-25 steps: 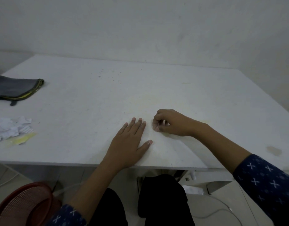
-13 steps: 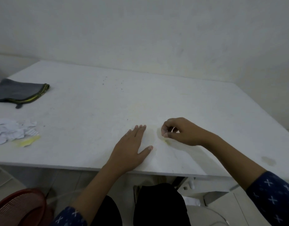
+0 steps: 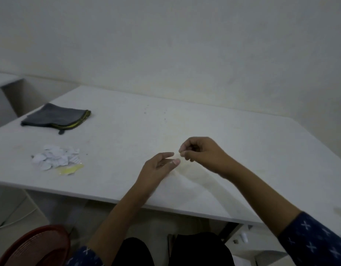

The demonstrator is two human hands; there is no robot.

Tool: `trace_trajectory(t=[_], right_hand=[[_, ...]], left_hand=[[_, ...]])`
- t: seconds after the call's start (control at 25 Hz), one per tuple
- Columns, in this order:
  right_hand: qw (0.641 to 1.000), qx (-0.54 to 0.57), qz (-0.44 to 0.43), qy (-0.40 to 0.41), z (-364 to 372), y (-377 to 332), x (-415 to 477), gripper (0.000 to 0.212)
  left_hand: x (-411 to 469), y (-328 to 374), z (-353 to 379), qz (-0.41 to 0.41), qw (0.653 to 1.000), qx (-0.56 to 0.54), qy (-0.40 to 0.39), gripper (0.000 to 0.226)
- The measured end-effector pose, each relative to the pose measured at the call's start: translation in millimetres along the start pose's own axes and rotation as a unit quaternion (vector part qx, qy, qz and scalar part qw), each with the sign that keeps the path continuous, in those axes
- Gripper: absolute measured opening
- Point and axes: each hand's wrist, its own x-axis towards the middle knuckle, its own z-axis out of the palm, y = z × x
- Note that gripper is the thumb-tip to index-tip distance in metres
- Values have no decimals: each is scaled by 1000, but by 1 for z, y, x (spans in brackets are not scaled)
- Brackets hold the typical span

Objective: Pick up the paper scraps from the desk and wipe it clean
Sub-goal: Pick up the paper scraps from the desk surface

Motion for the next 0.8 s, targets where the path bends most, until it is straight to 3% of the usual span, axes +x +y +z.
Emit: trace_trajectory(t=[0.12,0.36,0.6,0.8], right_hand=[[996,89,-4,3,48,-10,18,7],[985,173,9,-11,134,-45,58,10],[987,161,3,-9,205,-71,89,9],[996,82,-28,27,243,-76,104,7]], left_hand=[[-9,-5,-37,-14,996,-52,65,32],[-36,-23,-120,-28,972,-55,228,15],[-56,-38,-190,-46,945,-26,322,13],[-52,-43,-220,-53,924,97,367,14]])
